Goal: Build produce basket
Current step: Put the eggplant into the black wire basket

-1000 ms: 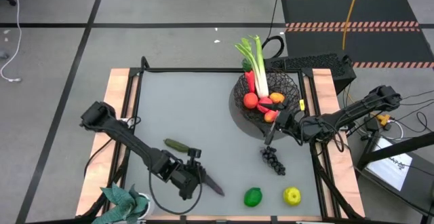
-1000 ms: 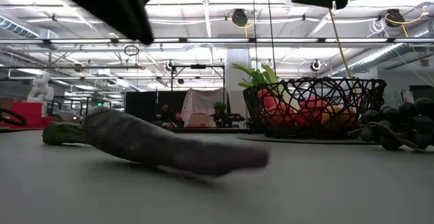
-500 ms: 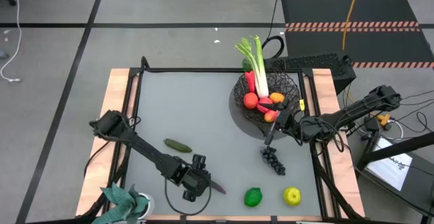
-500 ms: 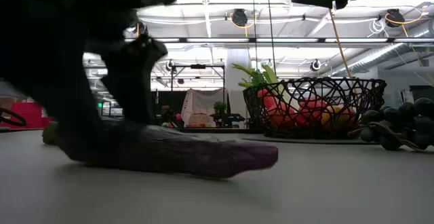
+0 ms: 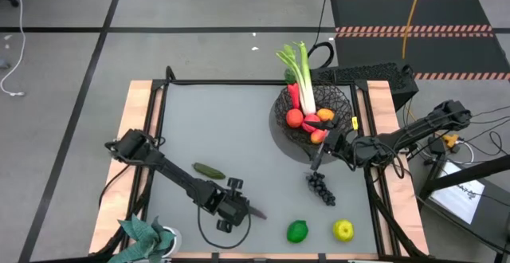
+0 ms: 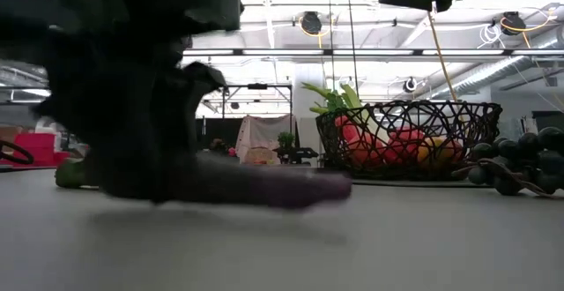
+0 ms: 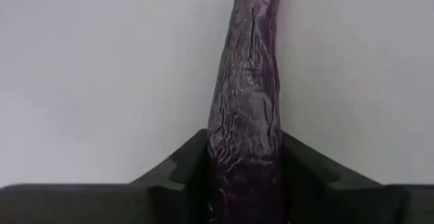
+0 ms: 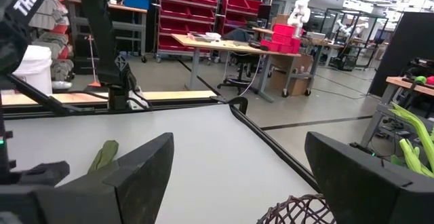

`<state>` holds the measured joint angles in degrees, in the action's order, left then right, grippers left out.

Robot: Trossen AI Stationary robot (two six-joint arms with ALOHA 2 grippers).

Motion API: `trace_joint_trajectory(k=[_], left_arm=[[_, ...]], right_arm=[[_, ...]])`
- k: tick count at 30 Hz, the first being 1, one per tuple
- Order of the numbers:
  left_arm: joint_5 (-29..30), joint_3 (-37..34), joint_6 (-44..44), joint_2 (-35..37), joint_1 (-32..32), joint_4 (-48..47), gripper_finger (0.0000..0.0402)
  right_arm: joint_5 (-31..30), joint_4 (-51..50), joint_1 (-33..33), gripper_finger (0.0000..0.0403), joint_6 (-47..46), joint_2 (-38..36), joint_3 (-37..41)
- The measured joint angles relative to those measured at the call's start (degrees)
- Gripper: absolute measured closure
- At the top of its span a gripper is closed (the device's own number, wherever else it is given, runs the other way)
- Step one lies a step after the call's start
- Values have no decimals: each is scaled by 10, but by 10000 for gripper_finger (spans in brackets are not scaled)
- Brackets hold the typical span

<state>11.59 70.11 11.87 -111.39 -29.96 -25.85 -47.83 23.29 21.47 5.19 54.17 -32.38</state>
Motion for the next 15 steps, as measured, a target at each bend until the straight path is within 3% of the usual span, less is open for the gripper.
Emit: trace_joint_trajectory(k=[7,12,15], left_arm=[[20,1,-36,91,-1,-1,271],[99,1,-84,175,-4,0,232],[146,1,-114,219,-5,1,230]], right_arm=[[0,0,0,78,1,0,0],[0,0,0,78,2,0,0],[0,-3,0,78,2,0,0]])
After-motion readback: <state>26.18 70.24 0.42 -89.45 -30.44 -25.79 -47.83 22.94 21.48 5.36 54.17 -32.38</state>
